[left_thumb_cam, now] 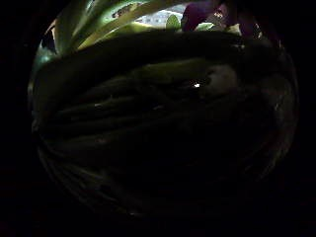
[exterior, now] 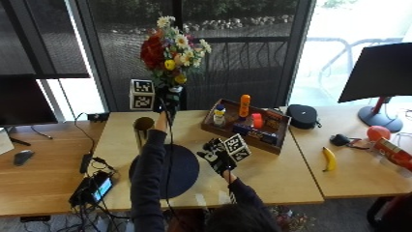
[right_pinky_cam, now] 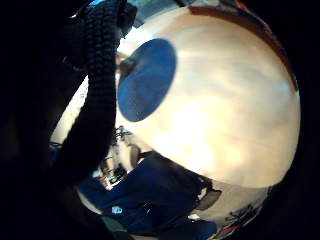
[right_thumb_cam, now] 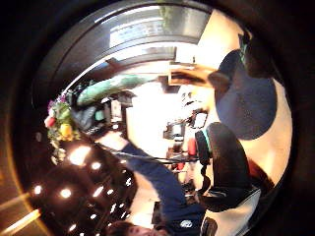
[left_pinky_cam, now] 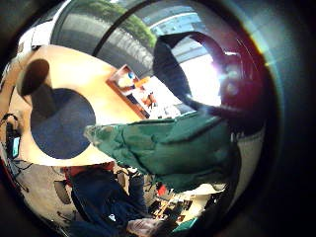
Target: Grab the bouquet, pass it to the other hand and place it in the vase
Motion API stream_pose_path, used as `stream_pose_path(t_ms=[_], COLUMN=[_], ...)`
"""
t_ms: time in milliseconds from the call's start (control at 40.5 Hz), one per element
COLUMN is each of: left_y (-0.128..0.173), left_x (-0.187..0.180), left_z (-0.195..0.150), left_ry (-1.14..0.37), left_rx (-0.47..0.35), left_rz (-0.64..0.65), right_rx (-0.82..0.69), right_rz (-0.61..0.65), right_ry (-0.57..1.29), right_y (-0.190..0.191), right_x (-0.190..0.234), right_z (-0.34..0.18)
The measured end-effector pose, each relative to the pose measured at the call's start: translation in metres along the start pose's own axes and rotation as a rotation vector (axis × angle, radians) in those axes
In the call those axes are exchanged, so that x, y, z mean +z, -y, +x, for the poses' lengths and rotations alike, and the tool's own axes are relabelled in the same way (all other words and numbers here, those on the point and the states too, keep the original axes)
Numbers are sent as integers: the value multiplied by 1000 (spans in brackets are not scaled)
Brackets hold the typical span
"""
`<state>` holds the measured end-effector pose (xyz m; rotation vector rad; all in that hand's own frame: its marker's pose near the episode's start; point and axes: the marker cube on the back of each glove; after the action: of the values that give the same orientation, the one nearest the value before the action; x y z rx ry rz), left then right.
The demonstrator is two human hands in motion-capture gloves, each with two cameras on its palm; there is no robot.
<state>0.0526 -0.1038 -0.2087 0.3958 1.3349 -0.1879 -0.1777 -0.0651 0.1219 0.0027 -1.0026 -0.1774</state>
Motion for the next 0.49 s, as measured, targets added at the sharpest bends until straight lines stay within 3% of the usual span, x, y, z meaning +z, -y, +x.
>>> stream_pose_path(t_ms=[49,123,321,494], left_y=[16,33,68,87], left_x=[-11,-25,-63,-90], left_z=[9,14,3,-17], left_ry=[11,32,4,-29], left_rx=[49,56,17,-26], left_rz=[68,146,313,383], right_rx=[-8,-11,26,52], right_rz=[25,40,61,56], right_ry=[-65,-99,-124,-110], right_y=[3,6,8,12], right_x=[-5,-9,-20,-18], right_z=[8,16,30,45])
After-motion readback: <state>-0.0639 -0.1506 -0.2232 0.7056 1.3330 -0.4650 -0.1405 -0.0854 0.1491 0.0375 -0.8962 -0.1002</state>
